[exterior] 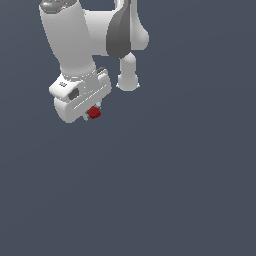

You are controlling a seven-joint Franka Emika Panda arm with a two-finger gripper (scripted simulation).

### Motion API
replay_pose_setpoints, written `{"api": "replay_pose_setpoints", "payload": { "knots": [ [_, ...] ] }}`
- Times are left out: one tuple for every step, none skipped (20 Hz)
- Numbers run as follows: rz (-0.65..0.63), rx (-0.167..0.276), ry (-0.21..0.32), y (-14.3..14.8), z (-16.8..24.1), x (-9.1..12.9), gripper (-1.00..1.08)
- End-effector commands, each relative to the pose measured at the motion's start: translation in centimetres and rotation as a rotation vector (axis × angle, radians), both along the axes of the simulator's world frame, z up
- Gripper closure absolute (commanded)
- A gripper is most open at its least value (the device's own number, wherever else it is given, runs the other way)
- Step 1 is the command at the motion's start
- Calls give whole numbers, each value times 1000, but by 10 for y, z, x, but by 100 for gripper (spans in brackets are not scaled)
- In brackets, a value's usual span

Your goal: Pick up the object and move it to a goal position.

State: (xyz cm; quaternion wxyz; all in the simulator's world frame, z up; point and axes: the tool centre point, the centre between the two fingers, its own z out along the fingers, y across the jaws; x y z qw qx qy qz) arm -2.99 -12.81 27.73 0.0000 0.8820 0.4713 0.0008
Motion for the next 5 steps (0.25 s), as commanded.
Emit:
{"api": "replay_pose_setpoints", "payload": {
  "knots": [
    [0, 0, 1, -2, 9, -1, 108],
    [0, 0, 1, -3, 11, -1, 108],
    [0, 0, 1, -3, 12, -1, 108],
    [0, 0, 1, -3, 13, -1, 108],
    [0, 0, 1, -3, 13, -1, 108]
  ]
}}
